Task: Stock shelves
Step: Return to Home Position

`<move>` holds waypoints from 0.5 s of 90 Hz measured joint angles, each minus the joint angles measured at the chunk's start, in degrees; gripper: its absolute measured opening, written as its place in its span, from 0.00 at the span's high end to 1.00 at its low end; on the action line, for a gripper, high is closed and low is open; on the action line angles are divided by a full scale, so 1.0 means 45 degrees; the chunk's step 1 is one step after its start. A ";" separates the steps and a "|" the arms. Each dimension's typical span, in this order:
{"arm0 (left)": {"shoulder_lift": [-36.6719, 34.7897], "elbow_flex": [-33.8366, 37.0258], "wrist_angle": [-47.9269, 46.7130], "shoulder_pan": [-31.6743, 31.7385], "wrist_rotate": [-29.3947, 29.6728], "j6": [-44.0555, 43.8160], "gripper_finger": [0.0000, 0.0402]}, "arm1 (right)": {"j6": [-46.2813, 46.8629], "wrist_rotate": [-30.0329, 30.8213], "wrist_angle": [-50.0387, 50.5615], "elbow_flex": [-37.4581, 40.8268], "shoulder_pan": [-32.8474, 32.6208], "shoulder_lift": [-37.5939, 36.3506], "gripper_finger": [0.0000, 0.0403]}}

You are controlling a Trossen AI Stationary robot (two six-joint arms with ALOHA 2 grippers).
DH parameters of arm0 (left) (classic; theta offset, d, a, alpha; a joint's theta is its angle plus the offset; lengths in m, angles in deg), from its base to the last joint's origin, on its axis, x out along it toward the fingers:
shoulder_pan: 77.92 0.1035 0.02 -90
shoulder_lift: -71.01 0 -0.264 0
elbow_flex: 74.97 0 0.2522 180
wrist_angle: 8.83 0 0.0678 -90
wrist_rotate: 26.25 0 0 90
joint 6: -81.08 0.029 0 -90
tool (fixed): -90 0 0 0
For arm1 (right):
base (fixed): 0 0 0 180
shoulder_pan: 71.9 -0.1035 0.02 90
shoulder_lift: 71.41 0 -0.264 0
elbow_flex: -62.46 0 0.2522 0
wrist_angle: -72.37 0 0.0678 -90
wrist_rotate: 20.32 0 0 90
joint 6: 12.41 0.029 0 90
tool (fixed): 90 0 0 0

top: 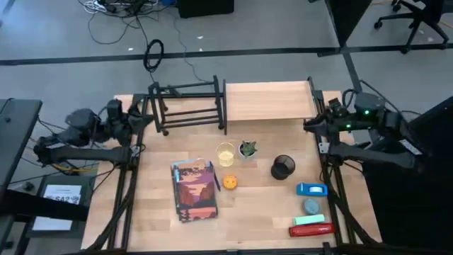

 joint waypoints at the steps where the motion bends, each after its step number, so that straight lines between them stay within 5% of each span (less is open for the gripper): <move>1: -0.0079 0.0198 0.0169 0.0000 -0.0009 -0.0003 1.00 | 0.0029 -0.0041 -0.0210 0.0164 0.0010 -0.0064 0.74; 30: -0.0595 0.5035 0.5616 -0.0009 -0.0165 -0.0365 1.00 | 0.0970 -0.1896 -0.7242 0.4427 0.0338 -0.0832 0.81; 45: -0.0586 0.6952 0.8144 -0.0005 0.0562 0.0135 1.00 | 0.0310 -0.1818 -0.8794 0.6003 0.0601 -0.0929 0.81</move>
